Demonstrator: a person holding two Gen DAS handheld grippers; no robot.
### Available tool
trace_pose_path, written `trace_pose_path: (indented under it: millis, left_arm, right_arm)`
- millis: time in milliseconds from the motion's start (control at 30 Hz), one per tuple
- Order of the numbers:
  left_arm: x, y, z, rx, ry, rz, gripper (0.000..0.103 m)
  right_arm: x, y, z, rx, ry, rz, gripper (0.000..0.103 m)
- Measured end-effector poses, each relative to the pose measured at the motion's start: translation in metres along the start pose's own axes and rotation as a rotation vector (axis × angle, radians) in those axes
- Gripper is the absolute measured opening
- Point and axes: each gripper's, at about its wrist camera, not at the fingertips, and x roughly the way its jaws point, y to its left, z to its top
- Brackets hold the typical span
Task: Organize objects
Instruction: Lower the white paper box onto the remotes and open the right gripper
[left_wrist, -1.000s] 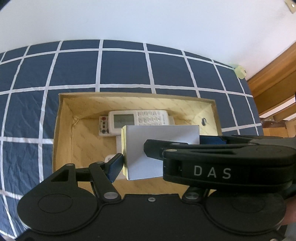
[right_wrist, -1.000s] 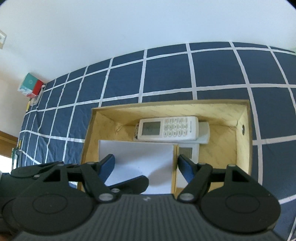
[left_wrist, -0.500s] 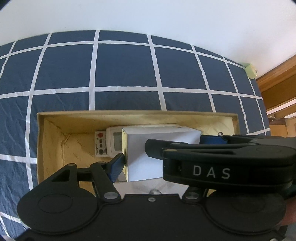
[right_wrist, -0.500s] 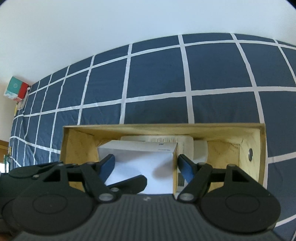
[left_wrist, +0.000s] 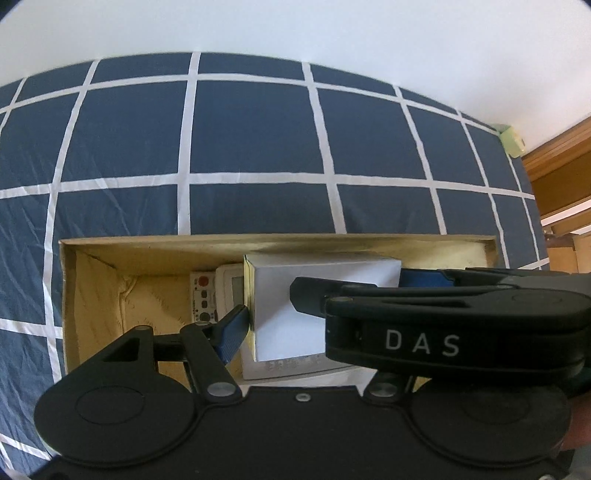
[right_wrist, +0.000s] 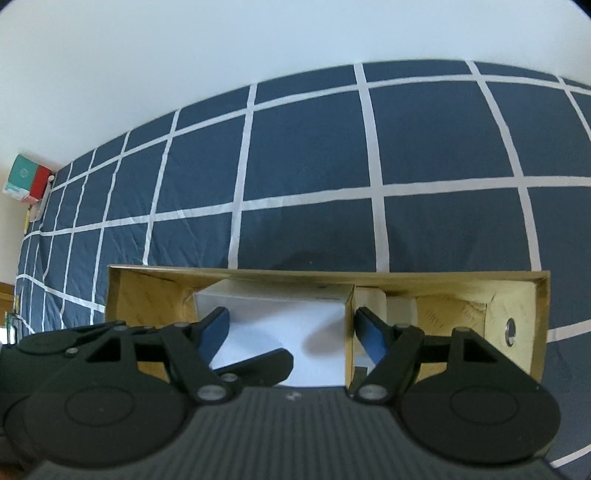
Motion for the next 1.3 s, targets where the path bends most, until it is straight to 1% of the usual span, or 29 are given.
trace_pose_path:
  millis: [100, 300, 567, 900, 1133, 1233, 1300]
  left_arm:
    - [0.005, 0.002, -0.001, 0.0, 0.01, 0.003, 0.063]
    - [0.008, 0.004, 0.0, -0.009, 0.01, 0.005, 0.064]
    - [0.009, 0.0, 0.005, 0.0, 0.001, 0.008, 0.065]
    - [0.012, -0.002, 0.007, 0.005, 0.014, 0.016, 0.067]
    - [0.005, -0.003, 0.0, -0.02, 0.01, 0.033, 0.067]
    - [-0.001, -0.005, -0.003, -0.022, 0.005, 0.04, 0.068]
    - [-0.007, -0.008, -0.008, -0.021, -0.005, 0.043, 0.07]
  right_arm:
    - [0.004, 0.001, -0.001, -0.014, 0.0, -0.008, 0.072]
    - [0.009, -0.001, 0.001, -0.007, 0.007, -0.004, 0.071]
    - [0.007, -0.003, 0.005, 0.009, 0.003, -0.003, 0.071]
    - [0.007, -0.008, 0.006, 0.014, 0.004, -0.005, 0.07]
    - [-0.001, -0.011, 0.0, 0.023, -0.009, -0.024, 0.07]
    - [-0.01, -0.013, -0.004, 0.026, -0.028, -0.03, 0.07]
    - [-0.018, -0.013, -0.006, 0.028, -0.041, -0.03, 0.071]
